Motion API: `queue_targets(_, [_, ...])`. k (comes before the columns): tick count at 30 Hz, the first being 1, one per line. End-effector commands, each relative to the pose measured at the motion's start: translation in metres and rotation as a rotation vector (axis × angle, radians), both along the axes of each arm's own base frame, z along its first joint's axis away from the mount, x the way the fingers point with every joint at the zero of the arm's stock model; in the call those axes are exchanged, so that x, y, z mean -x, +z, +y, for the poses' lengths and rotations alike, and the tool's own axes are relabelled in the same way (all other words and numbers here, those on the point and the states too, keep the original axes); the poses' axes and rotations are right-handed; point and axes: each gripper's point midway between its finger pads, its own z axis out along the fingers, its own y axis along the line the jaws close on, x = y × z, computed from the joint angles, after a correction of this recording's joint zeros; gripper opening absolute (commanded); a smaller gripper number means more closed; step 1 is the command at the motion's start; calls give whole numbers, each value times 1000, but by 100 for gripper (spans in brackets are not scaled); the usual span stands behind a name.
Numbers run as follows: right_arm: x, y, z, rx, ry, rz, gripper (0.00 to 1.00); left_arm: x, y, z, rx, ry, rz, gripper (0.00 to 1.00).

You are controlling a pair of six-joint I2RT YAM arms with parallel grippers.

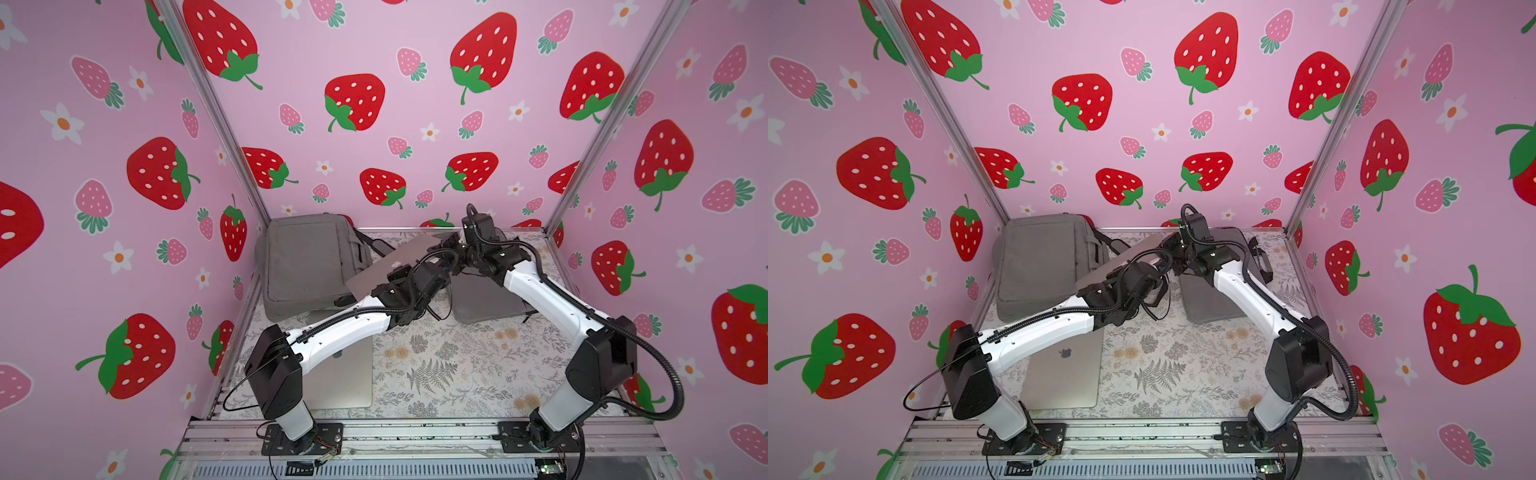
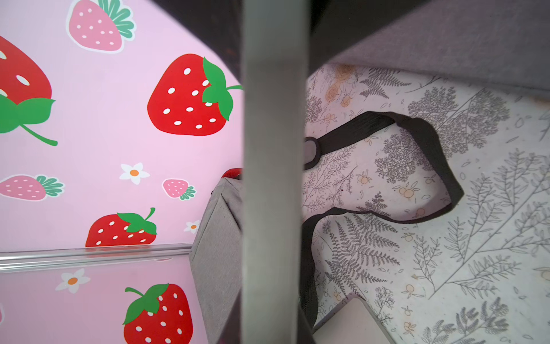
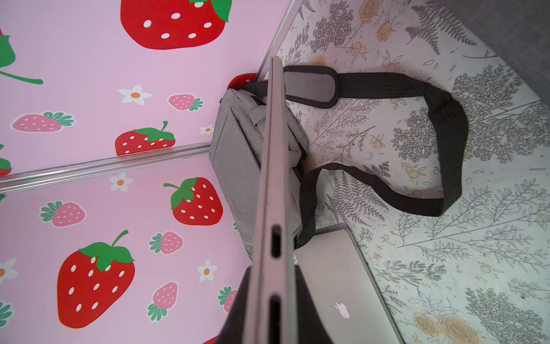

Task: Open the zippered laptop bag and take out the laptop
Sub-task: Place the laptop at the center of the board.

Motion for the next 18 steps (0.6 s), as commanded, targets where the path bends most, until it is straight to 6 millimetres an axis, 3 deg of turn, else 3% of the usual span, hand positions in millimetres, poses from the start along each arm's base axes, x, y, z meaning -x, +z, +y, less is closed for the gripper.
queue_targets(1, [-1, 42, 13, -138, 36, -106, 0, 9, 61, -21, 173, -53, -144, 22])
queue_targets(10, [-9, 57, 9, -196, 45, -173, 0, 28, 47, -26, 253, -93, 5, 53])
queue_targets(14, [-11, 52, -2, -162, 57, -200, 0, 50, 56, -28, 387, -121, 134, 69])
queue_targets(18, [-14, 47, -15, -134, 87, -231, 0, 74, 68, -26, 597, -121, 325, 78])
